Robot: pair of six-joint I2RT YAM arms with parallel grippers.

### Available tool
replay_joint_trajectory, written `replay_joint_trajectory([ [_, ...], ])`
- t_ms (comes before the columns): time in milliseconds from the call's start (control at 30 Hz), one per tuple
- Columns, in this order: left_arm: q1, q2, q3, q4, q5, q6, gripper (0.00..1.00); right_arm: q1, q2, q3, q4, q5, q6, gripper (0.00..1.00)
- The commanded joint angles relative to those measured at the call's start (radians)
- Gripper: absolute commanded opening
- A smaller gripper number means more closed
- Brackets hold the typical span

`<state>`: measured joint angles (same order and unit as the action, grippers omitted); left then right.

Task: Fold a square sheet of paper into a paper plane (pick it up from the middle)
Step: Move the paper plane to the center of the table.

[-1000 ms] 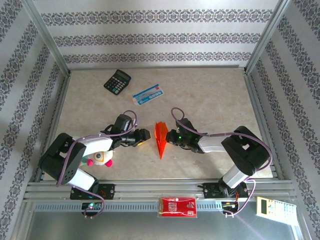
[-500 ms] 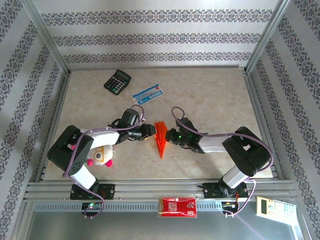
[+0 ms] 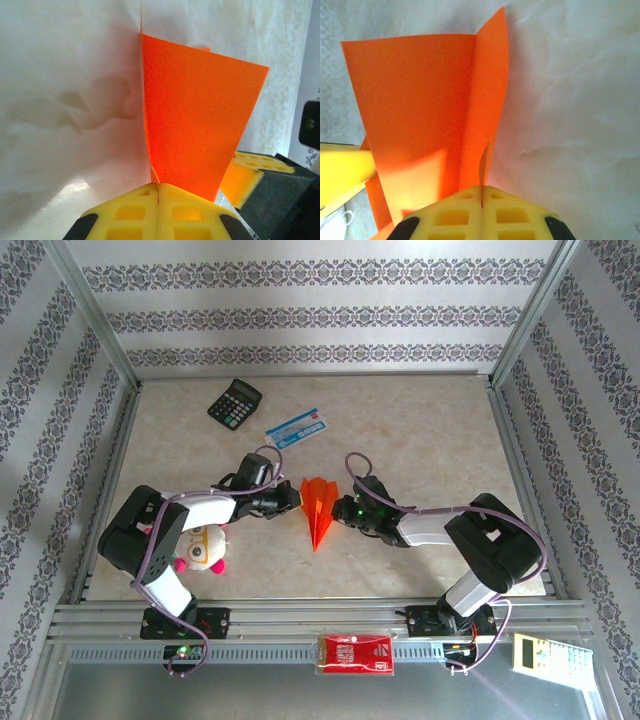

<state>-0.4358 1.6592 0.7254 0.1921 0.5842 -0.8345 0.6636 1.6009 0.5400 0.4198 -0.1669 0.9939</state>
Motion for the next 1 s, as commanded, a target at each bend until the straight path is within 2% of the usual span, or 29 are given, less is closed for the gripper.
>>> replay_joint_trajectory([
  [0,0.036,-0.004,0.011,-0.031,0.010,0.051,0.00,0.014,-0.002,0.004,0.033,0.064,0.020,0.00],
  [167,0.045,0.029,0.029,-0.039,0.021,0.063,0.00,0.020,0.061,0.054,0.045,0.062,0.018,0.00],
  [233,0.045,0.042,0.031,-0.036,0.019,0.064,0.00,0.020,0.079,0.066,0.053,0.054,0.016,0.04],
  [367,0.043,0.033,0.038,-0.052,0.003,0.076,0.10,0.019,0.087,0.072,0.064,0.041,0.018,0.09],
  [400,0.044,0.020,0.042,-0.069,-0.010,0.085,0.15,0.019,0.084,0.072,0.063,0.040,0.020,0.09],
  [567,0.033,-0.098,0.035,-0.164,-0.128,0.120,0.35,0.019,0.068,0.062,0.065,0.037,0.023,0.13],
  [667,-0.016,-0.177,0.049,-0.249,-0.241,0.144,0.43,0.020,0.064,0.057,0.070,0.035,0.026,0.14],
  [800,-0.126,-0.212,0.119,-0.355,-0.376,0.184,0.46,0.018,0.060,0.048,0.081,0.032,0.031,0.17],
  [967,-0.197,-0.130,0.216,-0.410,-0.394,0.196,0.44,0.014,0.061,0.035,0.099,0.034,0.039,0.17],
])
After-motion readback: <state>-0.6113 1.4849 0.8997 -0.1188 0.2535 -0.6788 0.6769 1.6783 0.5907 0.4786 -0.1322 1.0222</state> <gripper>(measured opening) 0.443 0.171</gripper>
